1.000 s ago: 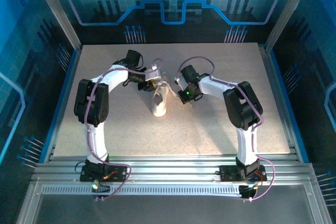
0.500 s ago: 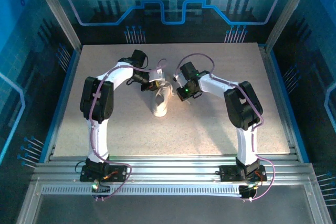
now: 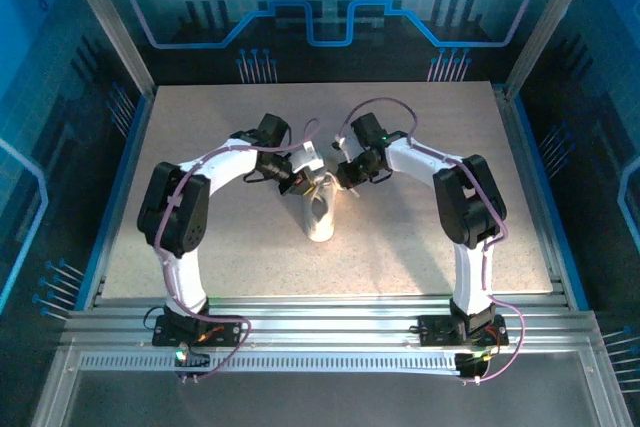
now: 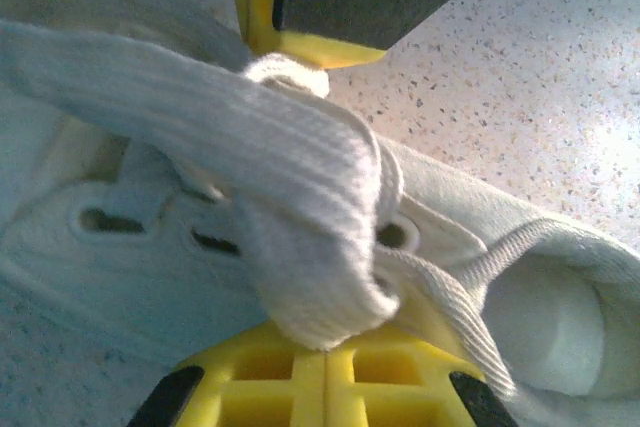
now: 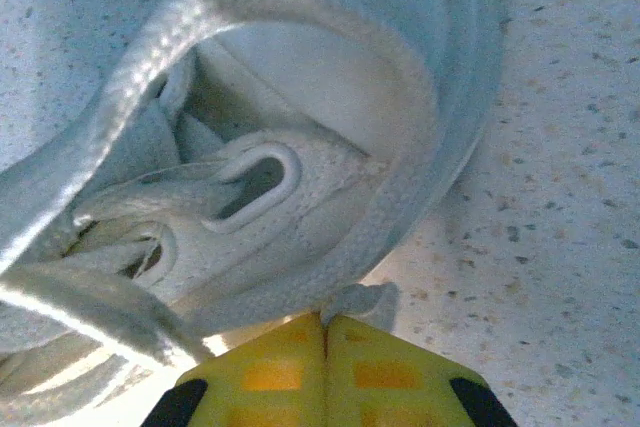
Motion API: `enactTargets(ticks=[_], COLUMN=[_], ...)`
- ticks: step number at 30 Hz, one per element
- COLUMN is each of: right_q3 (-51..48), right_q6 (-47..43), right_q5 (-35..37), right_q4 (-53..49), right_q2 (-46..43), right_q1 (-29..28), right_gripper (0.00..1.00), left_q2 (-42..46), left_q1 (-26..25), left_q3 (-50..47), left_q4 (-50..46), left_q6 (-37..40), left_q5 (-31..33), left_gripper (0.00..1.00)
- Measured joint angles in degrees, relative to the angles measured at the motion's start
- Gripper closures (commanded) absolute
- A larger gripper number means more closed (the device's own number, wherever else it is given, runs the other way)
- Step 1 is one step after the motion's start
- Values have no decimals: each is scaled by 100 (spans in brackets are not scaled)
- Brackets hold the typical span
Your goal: Tie the shoes
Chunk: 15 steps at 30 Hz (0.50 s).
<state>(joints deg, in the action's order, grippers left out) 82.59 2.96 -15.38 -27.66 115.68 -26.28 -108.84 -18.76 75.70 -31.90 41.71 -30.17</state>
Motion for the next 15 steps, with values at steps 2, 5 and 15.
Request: enactTargets(ticks=[2, 5, 15], right_q3=[48, 175, 299], right_q6=[2, 0, 0], right_q5=[-72, -142, -144], right_q4=[-52, -109, -173], right_q2=[0, 11, 28], right_q1=[0, 0, 0], right_gripper=[100, 100, 100], left_q2=[173, 330, 579], left_q1=[7, 24, 282], left_q3=[-225, -385, -459], left_q4=[44, 55, -22], left_q6=[-197, -326, -210], left_q5=[133, 295, 579], left_gripper=[100, 100, 100])
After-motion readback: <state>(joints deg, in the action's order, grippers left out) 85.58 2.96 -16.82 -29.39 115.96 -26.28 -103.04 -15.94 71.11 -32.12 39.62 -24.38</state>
